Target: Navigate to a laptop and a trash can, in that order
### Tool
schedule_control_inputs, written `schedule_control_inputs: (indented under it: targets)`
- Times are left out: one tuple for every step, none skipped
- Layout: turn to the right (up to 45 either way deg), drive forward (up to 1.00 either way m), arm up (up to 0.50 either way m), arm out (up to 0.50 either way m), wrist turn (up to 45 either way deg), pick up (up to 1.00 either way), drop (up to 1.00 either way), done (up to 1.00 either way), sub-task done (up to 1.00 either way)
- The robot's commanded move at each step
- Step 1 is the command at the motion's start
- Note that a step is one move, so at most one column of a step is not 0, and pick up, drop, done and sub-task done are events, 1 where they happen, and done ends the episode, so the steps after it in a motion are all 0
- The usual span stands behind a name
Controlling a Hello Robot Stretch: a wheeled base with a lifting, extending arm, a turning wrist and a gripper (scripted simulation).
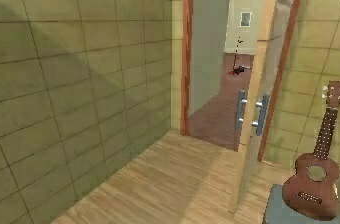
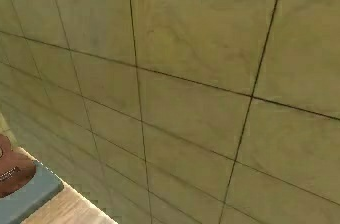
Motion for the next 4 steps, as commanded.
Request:
schedule_control_inputs:
  targets:
    - [0.0, 1.0, 0.0, 0.0, 0.0, 0.0, 0.0, 0.0, 0.0]
    - [-6.0, 0.0, 0.0, 0.0, 0.0, 0.0, 0.0, 0.0, 0.0]
    - [0.0, 0.3, 0.0, 0.0, 0.0, 0.0, 0.0, 0.0, 0.0]
    - [39.0, 0.0, 0.0, 0.0, 0.0, 0.0, 0.0, 0.0, 0.0]
